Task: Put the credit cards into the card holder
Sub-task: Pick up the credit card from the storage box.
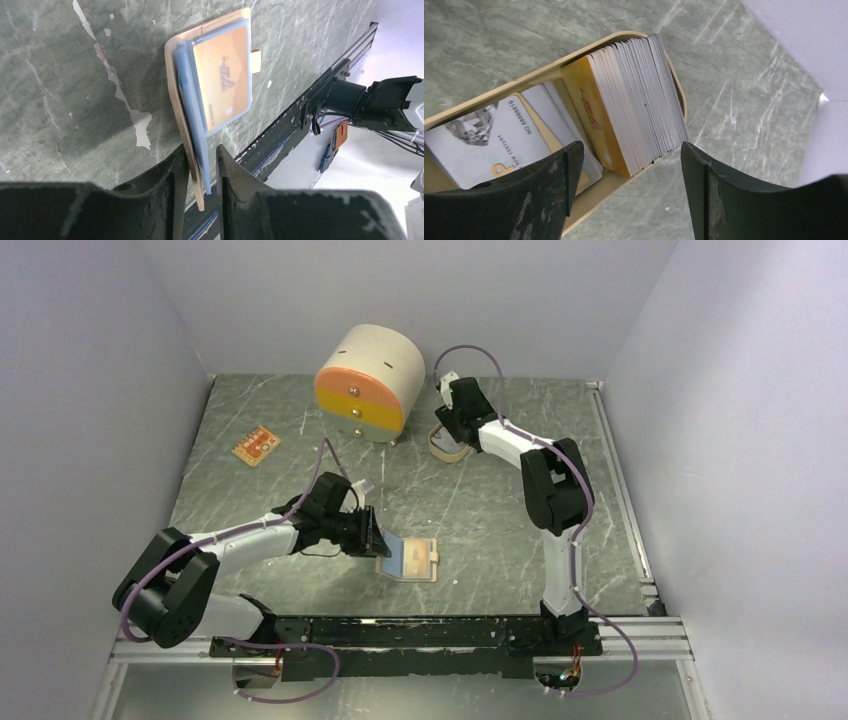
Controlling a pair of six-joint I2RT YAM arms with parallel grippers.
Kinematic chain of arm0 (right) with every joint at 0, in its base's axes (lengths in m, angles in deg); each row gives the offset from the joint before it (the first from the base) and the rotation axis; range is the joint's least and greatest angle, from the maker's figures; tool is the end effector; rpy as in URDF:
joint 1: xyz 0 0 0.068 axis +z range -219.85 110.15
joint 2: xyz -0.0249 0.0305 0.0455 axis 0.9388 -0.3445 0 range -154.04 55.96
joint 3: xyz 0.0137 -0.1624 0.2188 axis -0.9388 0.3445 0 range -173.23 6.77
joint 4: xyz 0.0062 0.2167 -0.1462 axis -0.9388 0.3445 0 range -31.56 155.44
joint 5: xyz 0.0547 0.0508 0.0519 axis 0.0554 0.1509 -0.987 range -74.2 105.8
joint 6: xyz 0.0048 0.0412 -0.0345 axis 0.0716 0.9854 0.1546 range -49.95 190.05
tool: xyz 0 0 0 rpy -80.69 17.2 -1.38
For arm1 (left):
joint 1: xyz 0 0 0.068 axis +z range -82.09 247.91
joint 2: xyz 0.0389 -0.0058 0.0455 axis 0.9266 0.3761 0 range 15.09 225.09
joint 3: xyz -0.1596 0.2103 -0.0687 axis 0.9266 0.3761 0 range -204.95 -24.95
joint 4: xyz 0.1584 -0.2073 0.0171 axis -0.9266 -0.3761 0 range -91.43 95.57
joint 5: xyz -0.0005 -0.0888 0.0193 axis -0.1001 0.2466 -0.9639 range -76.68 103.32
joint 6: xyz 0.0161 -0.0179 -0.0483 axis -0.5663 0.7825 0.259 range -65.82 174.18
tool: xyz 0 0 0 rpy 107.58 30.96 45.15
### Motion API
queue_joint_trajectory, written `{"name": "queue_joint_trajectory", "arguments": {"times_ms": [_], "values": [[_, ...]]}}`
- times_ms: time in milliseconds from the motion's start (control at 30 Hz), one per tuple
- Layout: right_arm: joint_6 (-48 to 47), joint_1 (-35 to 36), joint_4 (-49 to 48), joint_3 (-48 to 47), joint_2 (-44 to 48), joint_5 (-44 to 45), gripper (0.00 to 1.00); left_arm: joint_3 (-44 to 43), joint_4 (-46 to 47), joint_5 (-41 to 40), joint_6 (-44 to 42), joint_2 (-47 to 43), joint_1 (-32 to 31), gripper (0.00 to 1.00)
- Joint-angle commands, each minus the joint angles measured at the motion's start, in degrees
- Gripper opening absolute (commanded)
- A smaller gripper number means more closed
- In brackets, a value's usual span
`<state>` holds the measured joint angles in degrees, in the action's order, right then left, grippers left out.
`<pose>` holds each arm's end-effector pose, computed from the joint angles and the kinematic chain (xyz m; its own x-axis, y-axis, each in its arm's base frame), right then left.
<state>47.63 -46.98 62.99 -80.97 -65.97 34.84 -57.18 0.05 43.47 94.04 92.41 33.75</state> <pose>0.4469 0.1759 0.1821 -0.4824 -0.5947 -0.6432 -0.3428 0.8039 -0.4861 0.1918 -0.1518 0.1588 -0.9711 -0.0108 -0.2383 0.1652 0.6900 -0.7047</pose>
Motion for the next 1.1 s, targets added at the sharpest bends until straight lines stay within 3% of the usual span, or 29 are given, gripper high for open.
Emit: {"name": "queue_joint_trajectory", "arguments": {"times_ms": [0,267,600,1067], "values": [[-3.86,-0.45,-2.23,-2.05,-2.47,3.57,0.74,-0.76,1.62,1.15,0.62,-0.06,0.42,0.31],[-6.16,-0.5,-3.68,-3.04,-4.29,3.86,0.74,-1.43,1.01,1.18,0.57,0.18,0.4,0.3],[-6.76,-0.54,-6.72,-1.46,-2.84,8.48,0.66,-0.64,1.4,0.71,0.97,-0.44,0.43,0.3],[-6.71,-0.49,-7.45,-0.02,-0.2,5.65,0.61,0.6,1.88,0.5,1.63,-1.56,0.45,0.3]]}}
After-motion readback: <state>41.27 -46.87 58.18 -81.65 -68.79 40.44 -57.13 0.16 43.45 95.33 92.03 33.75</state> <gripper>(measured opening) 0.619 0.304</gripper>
